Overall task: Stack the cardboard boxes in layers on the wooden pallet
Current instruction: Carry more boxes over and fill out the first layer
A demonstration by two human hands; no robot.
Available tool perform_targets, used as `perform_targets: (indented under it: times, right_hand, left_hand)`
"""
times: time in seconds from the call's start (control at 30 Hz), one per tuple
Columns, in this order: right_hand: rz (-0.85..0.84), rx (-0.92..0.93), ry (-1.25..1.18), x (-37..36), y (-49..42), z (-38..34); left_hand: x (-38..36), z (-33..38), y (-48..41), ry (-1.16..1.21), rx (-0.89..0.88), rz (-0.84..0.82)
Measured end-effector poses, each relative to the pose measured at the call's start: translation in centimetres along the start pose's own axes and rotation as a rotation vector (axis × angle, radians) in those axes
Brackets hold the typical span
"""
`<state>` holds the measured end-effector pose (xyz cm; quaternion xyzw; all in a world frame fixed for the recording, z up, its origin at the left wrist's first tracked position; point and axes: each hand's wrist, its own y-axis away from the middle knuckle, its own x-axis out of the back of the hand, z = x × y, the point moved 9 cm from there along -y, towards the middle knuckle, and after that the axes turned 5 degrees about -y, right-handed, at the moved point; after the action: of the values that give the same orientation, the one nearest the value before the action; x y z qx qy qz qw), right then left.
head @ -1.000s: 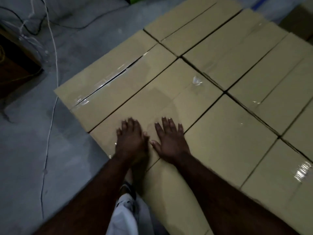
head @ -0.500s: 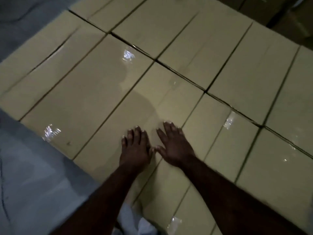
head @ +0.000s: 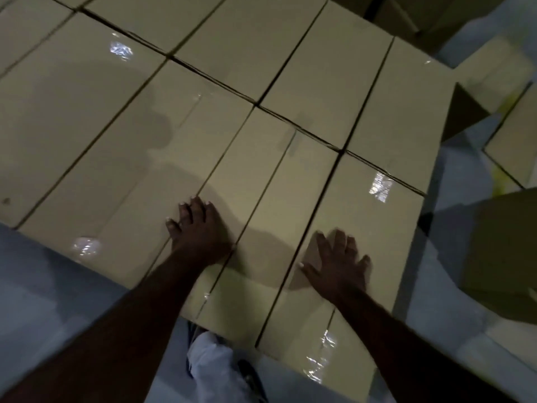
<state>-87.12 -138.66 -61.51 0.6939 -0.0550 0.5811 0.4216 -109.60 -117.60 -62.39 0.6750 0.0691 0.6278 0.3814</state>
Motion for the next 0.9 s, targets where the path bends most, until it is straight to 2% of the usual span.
perform_targets:
  times: [0.07, 0.17, 0.27, 0.4, 0.53, 0.63, 0.73, 0.8, 0.9]
  right_hand:
    - [-0.014, 0.027, -0.019, -0.9, 0.5, 1.3]
    - [-0.033, 0.075, -0.071, -1.4, 0.2, 1.0]
    - [-0.1, 0.12, -0.069, -1.4, 0.1, 1.1]
    - [-0.17, 0.199, -0.011, -1.2, 0.0, 1.6]
    - [-0.201, 0.287, 0.034, -0.5, 0.1, 2.1]
    - [-0.136, 0.34, -0.059, 2.2, -0.9, 4.0]
    - [-0.001, 0.338, -0.148, 6.7, -4.3, 7.6]
    - [0.084, 0.337, -0.134, 9.7, -7.8, 10.6]
    - [0.117, 0.35, -0.033, 11.8, -13.3, 14.3]
  left_hand:
    - [-0.1, 2.2, 1.6, 0.035, -0.004, 0.056]
    - [-2.3, 8.0, 4.9, 0.046, -0.16, 0.111]
    - [-6.3, 13.8, 8.4, 0.002, -0.29, 0.091]
    - [-9.3, 16.2, 9.5, -0.018, -0.2, -0.002]
    - [-8.7, 17.6, 9.7, -0.007, -0.142, -0.004]
    - [-7.3, 19.7, 9.5, 0.063, -0.135, -0.025]
    - [-4.6, 22.9, 7.6, 0.12, -0.156, 0.017]
    - [-2.1, 25.6, 5.3, 0.157, -0.151, 0.079]
    - [1.2, 29.6, 0.9, 0.189, -0.127, 0.137]
